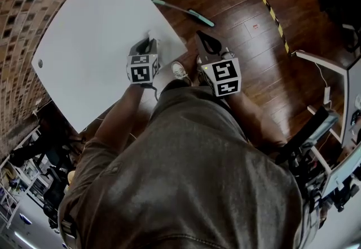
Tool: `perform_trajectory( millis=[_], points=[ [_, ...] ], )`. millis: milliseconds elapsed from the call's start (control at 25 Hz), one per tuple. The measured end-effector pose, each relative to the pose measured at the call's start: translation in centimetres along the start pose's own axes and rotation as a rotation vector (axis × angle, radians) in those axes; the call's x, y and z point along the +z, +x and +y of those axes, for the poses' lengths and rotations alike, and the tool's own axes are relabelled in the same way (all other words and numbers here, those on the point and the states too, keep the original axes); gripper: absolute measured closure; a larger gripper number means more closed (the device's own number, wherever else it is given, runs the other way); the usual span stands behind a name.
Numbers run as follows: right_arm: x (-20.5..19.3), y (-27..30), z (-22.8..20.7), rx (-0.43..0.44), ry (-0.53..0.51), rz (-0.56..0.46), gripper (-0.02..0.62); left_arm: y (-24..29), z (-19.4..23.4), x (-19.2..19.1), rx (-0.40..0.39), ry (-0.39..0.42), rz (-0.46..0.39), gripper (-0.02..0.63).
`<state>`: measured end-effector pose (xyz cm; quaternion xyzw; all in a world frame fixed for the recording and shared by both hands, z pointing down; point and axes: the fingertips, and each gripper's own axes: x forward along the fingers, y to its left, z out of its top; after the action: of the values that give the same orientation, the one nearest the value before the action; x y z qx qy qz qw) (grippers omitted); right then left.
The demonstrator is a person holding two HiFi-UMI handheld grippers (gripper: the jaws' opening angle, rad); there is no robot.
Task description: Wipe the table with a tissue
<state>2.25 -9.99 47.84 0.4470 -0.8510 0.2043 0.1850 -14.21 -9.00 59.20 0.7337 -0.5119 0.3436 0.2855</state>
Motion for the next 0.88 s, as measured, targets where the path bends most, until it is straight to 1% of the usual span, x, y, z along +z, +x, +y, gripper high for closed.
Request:
perform_trajectory(
  millis=[560, 680, 880],
  points=[
    [-0.1, -1.3, -3.1, -0.053, 0.018, 0.000, 0.580, 2.3, -3.0, 2.7, -0.051, 0.061, -0.004, 0.558],
    [0.0, -1.5, -3.3, -0.050, 0.016, -0.001, 0.581, 2.4, -3.1, 2.8, -0.046, 0.062, -0.005, 0.558],
    [0.3, -1.1, -2.8, -0.028, 0.000, -0.002, 0.581, 1.8, -2.0, 2.2, -0.016, 0.031, -0.007, 0.558]
  ],
)
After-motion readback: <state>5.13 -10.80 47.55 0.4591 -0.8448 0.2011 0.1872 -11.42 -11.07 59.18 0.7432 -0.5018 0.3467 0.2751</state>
